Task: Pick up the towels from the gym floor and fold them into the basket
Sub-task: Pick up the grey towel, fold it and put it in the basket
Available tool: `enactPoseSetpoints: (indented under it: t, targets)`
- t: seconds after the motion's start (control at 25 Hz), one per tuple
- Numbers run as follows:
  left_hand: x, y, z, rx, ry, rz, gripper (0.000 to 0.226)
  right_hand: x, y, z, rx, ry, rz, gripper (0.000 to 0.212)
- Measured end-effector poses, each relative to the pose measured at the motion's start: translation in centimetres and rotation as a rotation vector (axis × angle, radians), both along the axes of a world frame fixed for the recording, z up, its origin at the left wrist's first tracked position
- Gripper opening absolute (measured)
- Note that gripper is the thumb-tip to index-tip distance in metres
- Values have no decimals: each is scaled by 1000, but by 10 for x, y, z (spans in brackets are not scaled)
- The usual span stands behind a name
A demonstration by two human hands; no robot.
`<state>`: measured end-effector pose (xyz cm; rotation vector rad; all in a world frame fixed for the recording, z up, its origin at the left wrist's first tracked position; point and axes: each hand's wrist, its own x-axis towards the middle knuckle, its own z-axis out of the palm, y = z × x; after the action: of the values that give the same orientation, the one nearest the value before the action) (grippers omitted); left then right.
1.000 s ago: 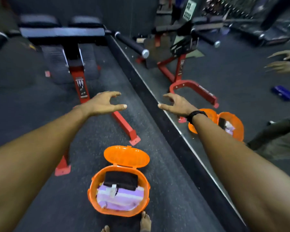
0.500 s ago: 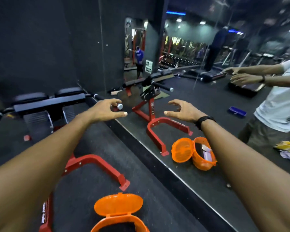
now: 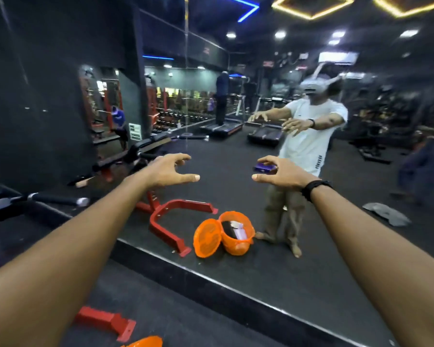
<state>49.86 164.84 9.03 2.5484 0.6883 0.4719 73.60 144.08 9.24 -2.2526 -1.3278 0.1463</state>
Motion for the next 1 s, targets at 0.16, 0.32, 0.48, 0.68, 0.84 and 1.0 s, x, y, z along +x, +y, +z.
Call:
enactPoseSetpoints:
  t: [0.16,0.32,0.48,0.68,0.84,1.0]
  targets:
    - [97,-96,2,12,11,-229,76,42,-144,-1,-12,-2,-231,68]
    - [175,-200,0,18,5,-452,75,60,-286,-4,-34,14,-469,69]
    - [238,-322,-3,30,-3,-729,73,43,-424,-3,-61,23,-738,72]
    - [275,-445,-4,21,36,-1027,77,-11,-544,-11,-47,48,-1016,73]
    - [281,-537,-8,23,48,-1286,78,-84,-622,-15,-51,83,-1306,72]
    - [270,-601,-17,-7,49,-1477,74,-155,-659,-20,-26,106,-1534,69]
